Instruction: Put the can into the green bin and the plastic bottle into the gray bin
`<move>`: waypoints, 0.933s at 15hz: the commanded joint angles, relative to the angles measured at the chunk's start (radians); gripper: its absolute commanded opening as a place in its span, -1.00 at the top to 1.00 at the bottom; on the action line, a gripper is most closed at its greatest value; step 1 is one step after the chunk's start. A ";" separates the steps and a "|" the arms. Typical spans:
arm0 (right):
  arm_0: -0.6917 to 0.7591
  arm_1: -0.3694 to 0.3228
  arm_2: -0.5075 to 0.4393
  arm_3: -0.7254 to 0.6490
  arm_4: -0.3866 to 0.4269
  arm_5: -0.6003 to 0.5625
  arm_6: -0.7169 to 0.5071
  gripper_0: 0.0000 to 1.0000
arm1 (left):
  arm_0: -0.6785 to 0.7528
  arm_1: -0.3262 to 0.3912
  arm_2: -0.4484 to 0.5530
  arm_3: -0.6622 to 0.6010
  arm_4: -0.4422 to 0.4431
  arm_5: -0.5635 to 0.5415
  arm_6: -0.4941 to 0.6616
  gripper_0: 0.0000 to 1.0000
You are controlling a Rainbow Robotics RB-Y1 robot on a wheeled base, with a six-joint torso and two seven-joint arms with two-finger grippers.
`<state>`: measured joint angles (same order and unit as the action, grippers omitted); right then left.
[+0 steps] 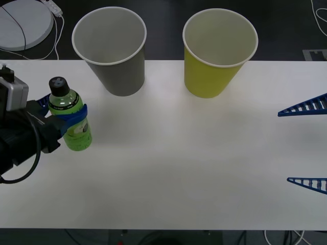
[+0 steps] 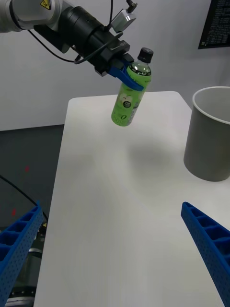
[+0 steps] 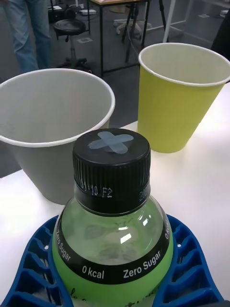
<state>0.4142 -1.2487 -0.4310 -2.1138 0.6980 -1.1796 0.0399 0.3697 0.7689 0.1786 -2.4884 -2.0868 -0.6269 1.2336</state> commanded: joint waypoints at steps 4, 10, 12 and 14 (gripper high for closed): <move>0.000 0.000 0.000 0.000 0.000 0.000 0.000 -1.00 | -0.003 0.020 0.140 -0.049 0.017 -0.149 0.061 1.00; 0.000 0.000 0.000 0.000 0.000 0.000 0.000 -1.00 | -0.052 0.033 0.217 -0.053 0.048 -0.247 0.136 1.00; 0.000 0.000 0.000 0.000 0.000 0.000 0.000 -1.00 | -0.072 0.044 0.242 -0.050 0.051 -0.277 0.142 1.00; 0.000 0.000 0.000 0.000 0.000 0.000 0.000 -1.00 | -0.089 0.055 0.251 -0.032 0.064 -0.278 0.142 1.00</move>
<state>0.4142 -1.2487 -0.4310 -2.1138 0.6980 -1.1796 0.0399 0.2867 0.8202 0.4277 -2.5277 -2.0282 -0.9047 1.3759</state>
